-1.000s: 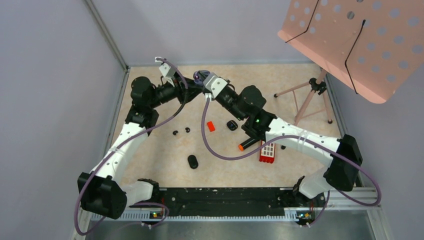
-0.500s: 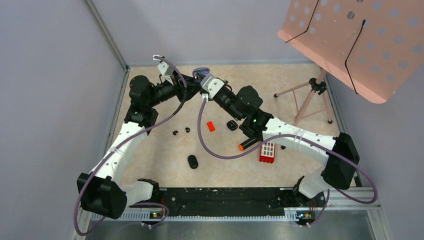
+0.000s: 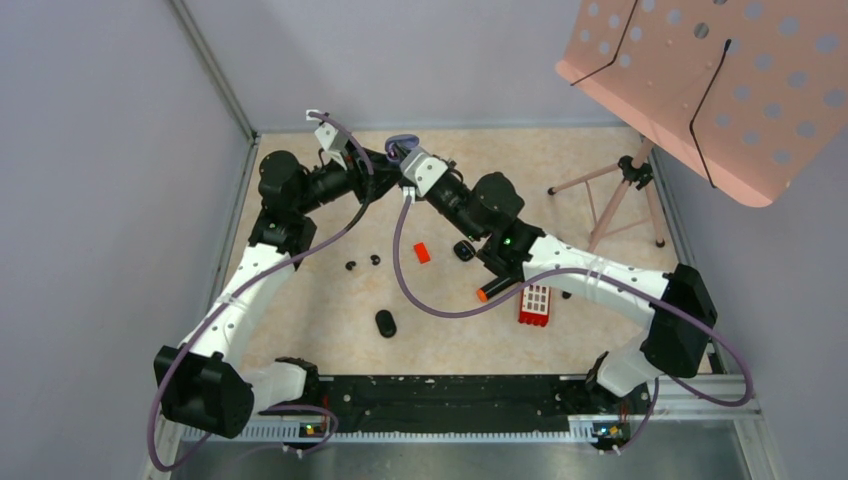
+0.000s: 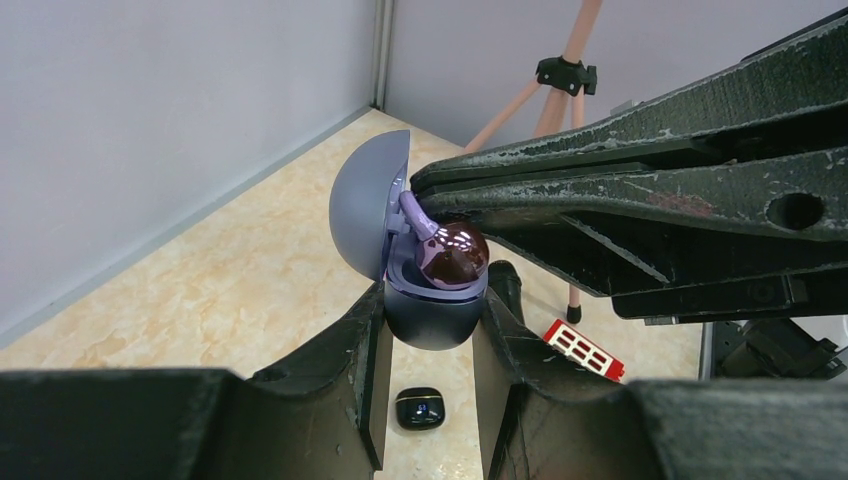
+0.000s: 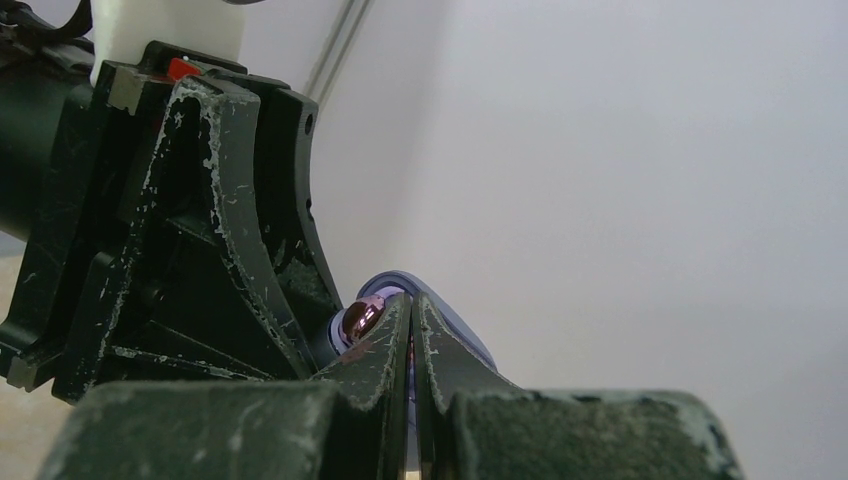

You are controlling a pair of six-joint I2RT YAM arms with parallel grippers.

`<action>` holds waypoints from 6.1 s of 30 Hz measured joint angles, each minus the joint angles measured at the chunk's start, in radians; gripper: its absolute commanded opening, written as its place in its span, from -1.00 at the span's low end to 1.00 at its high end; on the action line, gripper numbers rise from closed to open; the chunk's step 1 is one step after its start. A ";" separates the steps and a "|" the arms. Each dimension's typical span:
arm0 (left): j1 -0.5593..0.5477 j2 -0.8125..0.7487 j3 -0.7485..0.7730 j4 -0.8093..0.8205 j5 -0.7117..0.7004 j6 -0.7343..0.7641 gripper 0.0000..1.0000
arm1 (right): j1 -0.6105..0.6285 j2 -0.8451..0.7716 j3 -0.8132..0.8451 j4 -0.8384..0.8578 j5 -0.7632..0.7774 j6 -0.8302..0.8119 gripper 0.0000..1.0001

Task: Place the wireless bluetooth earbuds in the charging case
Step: Place the earbud in the charging case, then close the charging case, then place the charging case at the center of the board.

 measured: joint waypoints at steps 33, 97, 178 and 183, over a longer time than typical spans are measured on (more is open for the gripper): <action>0.003 0.000 -0.005 -0.004 -0.055 0.039 -1.00 | -0.032 -0.032 0.042 -0.178 -0.046 0.073 -0.54; 0.017 -0.011 -0.010 -0.266 0.197 0.505 -1.00 | -0.201 0.026 0.340 -0.874 -0.595 0.311 -0.67; -0.019 0.472 -0.184 -0.317 0.065 0.119 -1.00 | -0.360 -0.288 -0.118 -0.981 -0.313 0.352 0.48; -0.048 0.532 -0.161 -0.368 0.069 0.132 -0.99 | -0.372 -0.283 -0.118 -0.980 -0.313 0.367 0.47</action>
